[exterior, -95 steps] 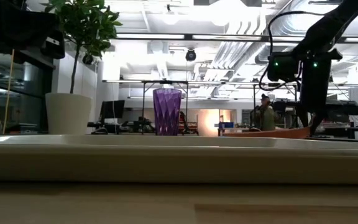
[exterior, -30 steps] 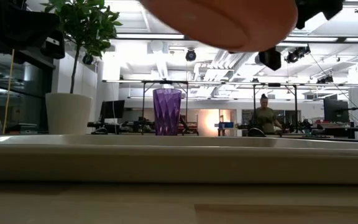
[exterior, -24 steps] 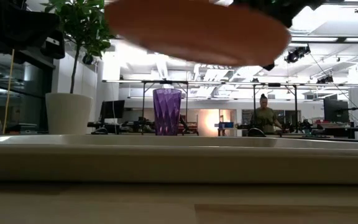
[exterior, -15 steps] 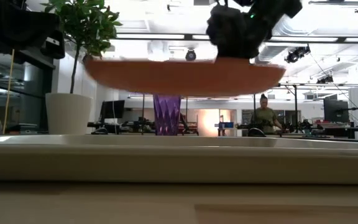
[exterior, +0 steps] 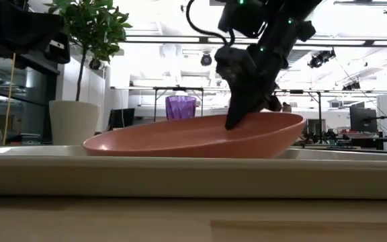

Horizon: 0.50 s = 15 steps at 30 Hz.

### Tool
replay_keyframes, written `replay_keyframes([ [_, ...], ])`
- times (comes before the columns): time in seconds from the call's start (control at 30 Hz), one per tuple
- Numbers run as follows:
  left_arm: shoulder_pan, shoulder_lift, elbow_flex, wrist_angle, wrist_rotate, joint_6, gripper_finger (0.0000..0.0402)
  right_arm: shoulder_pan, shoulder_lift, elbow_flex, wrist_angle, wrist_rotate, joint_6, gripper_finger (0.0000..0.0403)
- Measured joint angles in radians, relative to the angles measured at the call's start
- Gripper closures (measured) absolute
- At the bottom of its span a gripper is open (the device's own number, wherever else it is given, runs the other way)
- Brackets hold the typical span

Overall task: Pick and place plate/cup/fork/spoon on tray
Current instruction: Put the orange plate on the gray tray

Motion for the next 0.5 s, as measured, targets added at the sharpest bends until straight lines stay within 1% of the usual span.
replay_keyframes([
  [0.2, 0.0, 0.0, 0.0, 0.0, 0.0, 0.0, 0.0401, 0.0, 0.024, 0.0, 0.001, 0.004, 0.001, 0.0403],
  [0.5, 0.0, 0.0, 0.0, 0.0, 0.0, 0.0, 0.0401, 0.0, 0.024, 0.0, 0.0, 0.009, 0.0, 0.0402],
])
